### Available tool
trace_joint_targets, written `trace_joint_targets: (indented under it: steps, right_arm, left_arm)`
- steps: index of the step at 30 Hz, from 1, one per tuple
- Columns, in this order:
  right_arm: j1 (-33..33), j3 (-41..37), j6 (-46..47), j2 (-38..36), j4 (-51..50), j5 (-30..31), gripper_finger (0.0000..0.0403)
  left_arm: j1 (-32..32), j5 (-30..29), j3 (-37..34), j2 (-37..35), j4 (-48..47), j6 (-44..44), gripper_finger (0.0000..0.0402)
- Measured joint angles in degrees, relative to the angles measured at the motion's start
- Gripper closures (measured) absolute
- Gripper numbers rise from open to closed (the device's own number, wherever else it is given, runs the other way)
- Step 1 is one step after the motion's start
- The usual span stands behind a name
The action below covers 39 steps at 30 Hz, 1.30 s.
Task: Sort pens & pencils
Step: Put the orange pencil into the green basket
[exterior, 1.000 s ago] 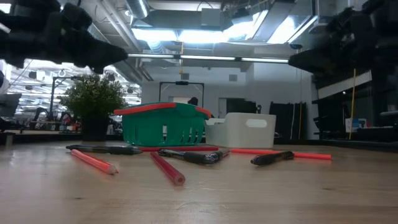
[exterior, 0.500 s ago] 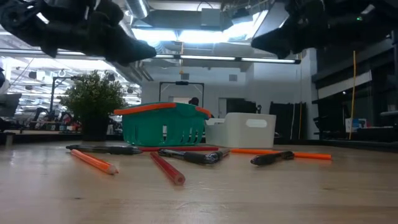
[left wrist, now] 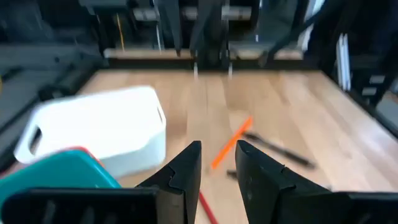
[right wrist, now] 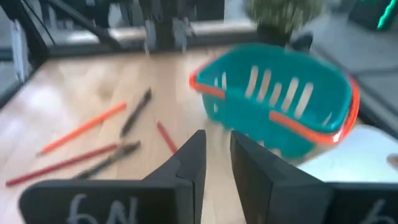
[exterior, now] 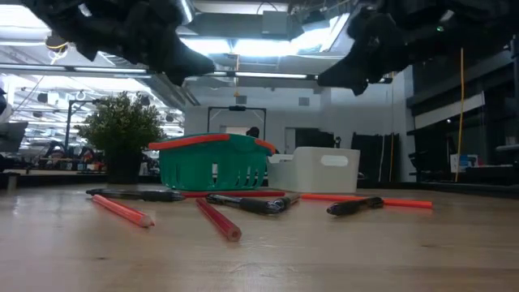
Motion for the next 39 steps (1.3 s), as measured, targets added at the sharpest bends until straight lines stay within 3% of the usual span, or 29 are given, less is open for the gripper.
trace_joint_targets:
  steps: [8,14,23,28,39]
  right_arm:
    - [0.02,14.69,0.85,8.58,-23.5,5.3,0.0327]
    - [0.18,19.49,5.09,12.49,-33.14,5.25,0.0327]
    - [2.81,20.84,14.0,13.92,-39.9,5.32,0.0327]
    - [5.69,20.86,15.29,14.12,-39.74,9.49,0.0321]
    - [11.14,20.88,22.76,17.13,-41.42,10.12,0.0227]
  left_arm:
    - [0.0,-0.5,5.89,6.64,-11.91,2.8,0.0308]
    - [-1.08,-2.38,8.59,6.77,-20.49,4.23,0.0308]
    - [-8.92,-6.33,9.63,6.73,-26.1,1.98,0.0308]
    - [-12.85,-11.12,9.63,6.75,-27.17,0.86,0.0308]
    - [-17.81,-17.16,8.21,6.75,-26.99,-4.84,0.0308]
